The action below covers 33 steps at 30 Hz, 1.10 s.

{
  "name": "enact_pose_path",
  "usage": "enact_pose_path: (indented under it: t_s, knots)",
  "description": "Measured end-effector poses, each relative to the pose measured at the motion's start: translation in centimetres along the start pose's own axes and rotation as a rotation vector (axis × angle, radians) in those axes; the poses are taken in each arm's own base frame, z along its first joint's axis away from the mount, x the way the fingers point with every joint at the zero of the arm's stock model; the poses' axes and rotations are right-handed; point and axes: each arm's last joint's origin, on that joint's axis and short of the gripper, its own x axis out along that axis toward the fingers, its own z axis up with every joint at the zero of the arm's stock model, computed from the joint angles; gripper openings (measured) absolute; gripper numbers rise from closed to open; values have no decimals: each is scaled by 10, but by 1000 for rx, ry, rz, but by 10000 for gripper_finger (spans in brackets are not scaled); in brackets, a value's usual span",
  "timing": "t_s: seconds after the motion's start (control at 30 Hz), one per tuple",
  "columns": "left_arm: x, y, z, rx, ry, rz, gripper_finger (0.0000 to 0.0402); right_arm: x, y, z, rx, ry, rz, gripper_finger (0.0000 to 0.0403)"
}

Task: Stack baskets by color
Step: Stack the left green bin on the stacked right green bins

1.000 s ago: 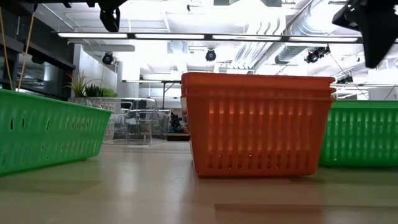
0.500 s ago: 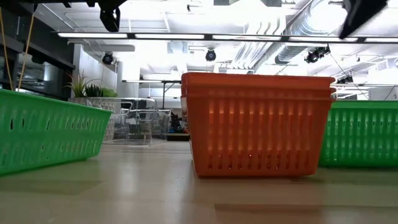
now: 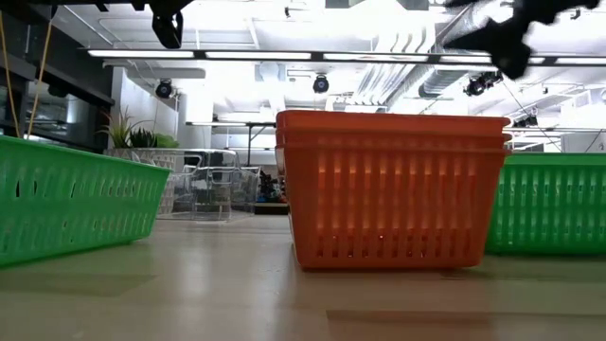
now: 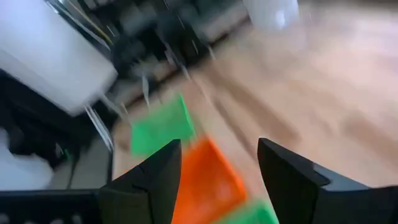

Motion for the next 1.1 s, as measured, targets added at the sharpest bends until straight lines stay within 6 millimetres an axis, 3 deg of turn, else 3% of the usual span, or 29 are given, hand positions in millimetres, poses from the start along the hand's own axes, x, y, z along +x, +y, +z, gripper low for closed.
enact_pose_path:
  t_s: [0.13,0.37,0.63,1.1]
  knots:
    - [0,0,0,0,0,1,67,7,-1,15,-80,-138,70,197]
    - [0,0,0,0,0,0,67,8,-3,21,-252,-183,48,197]
    - [0,0,0,26,1,0,67,8,-3,21,-156,-191,40,197]
    - [0,0,-2,22,20,3,67,8,-3,21,-208,-182,54,197]
